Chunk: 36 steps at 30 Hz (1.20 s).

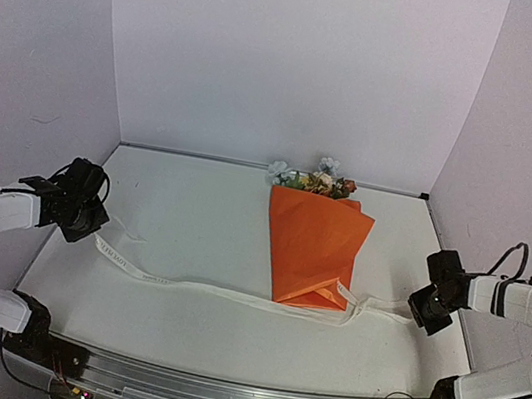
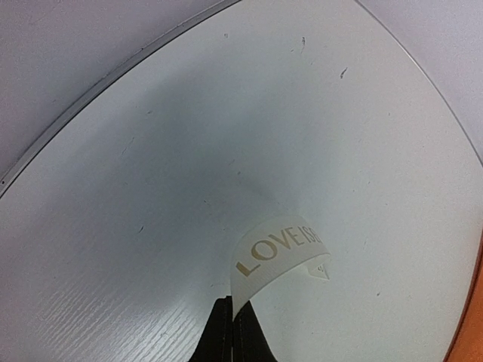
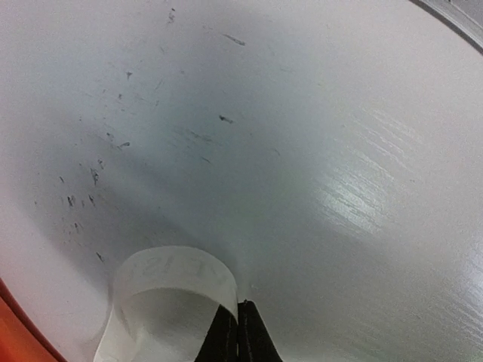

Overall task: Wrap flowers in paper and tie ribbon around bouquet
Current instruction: Straighten the ribbon at the center of the board.

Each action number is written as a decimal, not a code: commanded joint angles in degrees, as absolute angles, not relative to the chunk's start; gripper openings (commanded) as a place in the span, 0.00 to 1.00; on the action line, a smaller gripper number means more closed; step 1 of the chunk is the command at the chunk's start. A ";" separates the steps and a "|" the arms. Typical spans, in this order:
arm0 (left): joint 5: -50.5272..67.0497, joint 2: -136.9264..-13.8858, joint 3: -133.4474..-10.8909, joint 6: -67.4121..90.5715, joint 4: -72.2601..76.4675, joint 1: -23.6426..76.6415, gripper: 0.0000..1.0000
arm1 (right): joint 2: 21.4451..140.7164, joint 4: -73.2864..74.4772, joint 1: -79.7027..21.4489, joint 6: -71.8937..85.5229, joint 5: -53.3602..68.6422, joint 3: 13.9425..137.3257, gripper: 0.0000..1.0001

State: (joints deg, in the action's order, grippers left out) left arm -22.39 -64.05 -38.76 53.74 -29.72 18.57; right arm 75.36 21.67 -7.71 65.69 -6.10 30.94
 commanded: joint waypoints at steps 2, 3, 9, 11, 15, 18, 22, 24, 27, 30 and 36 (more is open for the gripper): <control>-23.51 -63.50 -43.70 51.64 -29.88 17.75 0.00 | 69.11 27.31 -7.33 60.56 -12.42 39.70 0.00; -24.01 -63.14 -44.26 51.26 -30.33 17.56 0.00 | 67.50 29.57 -7.30 58.87 -14.98 42.25 0.00; -26.63 -60.40 -47.28 49.76 -33.03 15.20 0.00 | 61.19 41.90 -7.33 48.20 -28.00 58.48 0.00; -27.11 -59.43 -47.82 49.56 -33.73 14.44 0.00 | 59.97 43.80 -7.31 44.69 -30.91 62.43 0.00; -27.39 -57.83 -48.94 49.36 -35.23 13.70 0.00 | 58.76 46.85 -7.31 39.92 -34.51 68.01 0.00; -26.99 -57.03 -49.14 49.47 -36.20 13.68 0.00 | 57.52 48.04 -7.31 39.15 -35.91 67.68 0.00; -26.42 -55.84 -48.08 50.31 -37.41 13.71 0.00 | 56.09 48.68 -7.28 40.85 -36.52 62.91 0.00; -25.78 -55.30 -47.13 51.09 -37.87 13.66 0.00 | 55.89 49.43 -7.30 42.76 -36.45 60.48 0.00; -24.00 -54.48 -44.59 52.75 -38.20 13.66 0.00 | 54.91 49.82 -7.28 46.19 -35.61 55.52 0.09; -21.97 -53.13 -40.76 54.77 -37.69 13.69 0.00 | 54.21 49.99 -7.16 48.58 -34.60 52.84 0.37; -18.11 -53.09 -34.82 58.37 -35.86 13.69 0.00 | 53.69 50.02 -7.18 50.11 -29.49 52.33 0.68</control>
